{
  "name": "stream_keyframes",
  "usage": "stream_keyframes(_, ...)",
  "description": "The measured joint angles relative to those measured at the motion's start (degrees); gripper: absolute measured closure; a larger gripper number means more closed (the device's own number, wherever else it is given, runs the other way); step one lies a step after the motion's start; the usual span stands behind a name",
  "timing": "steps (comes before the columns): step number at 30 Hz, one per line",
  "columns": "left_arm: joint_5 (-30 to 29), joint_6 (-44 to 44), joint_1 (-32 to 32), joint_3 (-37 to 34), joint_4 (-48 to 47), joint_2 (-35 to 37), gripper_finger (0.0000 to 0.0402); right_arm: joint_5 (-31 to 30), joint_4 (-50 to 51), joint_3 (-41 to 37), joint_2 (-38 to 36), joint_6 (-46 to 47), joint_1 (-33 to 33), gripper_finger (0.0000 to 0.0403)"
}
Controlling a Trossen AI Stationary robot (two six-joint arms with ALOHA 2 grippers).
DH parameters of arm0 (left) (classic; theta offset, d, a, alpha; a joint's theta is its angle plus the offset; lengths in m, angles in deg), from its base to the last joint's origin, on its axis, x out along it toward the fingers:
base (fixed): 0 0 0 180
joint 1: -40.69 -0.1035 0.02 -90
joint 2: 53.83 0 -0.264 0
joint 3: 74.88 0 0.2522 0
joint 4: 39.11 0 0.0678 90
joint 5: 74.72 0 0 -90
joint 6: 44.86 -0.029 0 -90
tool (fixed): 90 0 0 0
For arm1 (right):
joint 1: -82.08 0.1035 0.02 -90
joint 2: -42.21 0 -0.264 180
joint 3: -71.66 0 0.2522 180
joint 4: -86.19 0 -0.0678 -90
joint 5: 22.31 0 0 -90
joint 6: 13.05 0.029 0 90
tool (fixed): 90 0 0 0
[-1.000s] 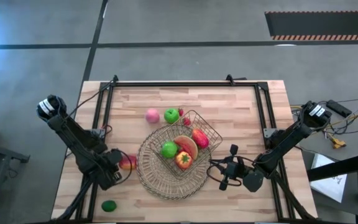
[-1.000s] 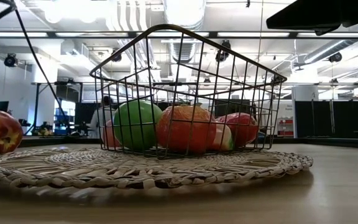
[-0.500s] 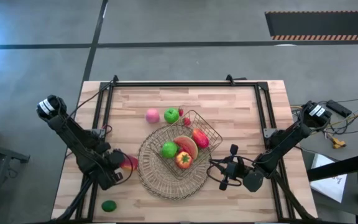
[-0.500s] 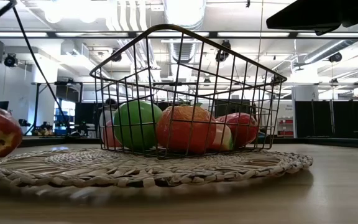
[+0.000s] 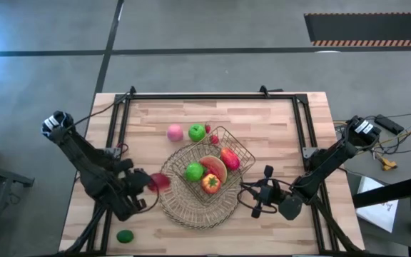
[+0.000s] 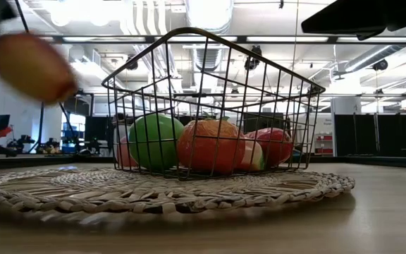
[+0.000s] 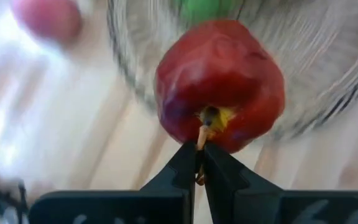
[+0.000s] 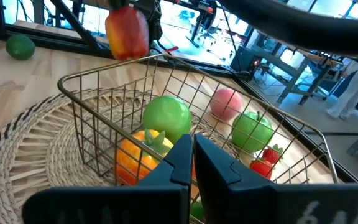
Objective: Build produce basket
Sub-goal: Put the red apple into the gold wire basket
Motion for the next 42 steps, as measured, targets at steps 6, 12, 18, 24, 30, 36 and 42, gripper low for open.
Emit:
stream_keyframes(6, -3.83, -21.02, -12.03, 15.47, 0.93, -6.27, 0.0401, -0.02, -0.01, 0.00, 0.01, -0.01, -0.15, 0.0394)
stream_keyframes(12, -2.51, -45.33, -27.01, 28.55, 1.65, -16.75, 0.0401, -0.02, -0.02, 0.00, 0.02, 0.01, -0.09, 0.0394)
stream_keyframes(18, 1.22, -61.46, -42.11, 34.24, 5.29, -26.49, 0.0401, -0.17, -0.02, 0.00, -0.07, 1.90, 1.67, 0.0394)
stream_keyframes(24, 7.65, -72.85, -51.23, 37.22, 13.06, -34.84, 0.0401, -0.15, 0.04, 0.00, -0.04, 4.42, 3.89, 0.0394)
stream_keyframes(30, 7.05, -81.02, -52.53, 38.73, 12.95, -40.26, 0.0401, -0.15, 0.04, 0.00, -0.04, 4.93, 4.29, 0.0394)
stream_keyframes(36, 4.93, -82.27, -52.20, 38.25, 13.65, -42.28, 0.0397, -0.15, 0.10, -0.05, -0.04, 4.71, 4.26, 0.0394)
stream_keyframes(42, 4.33, -83.47, -51.98, 38.56, 15.17, -42.37, 0.0363, -0.13, 0.16, -0.38, -0.04, 5.03, 4.26, 0.0394)
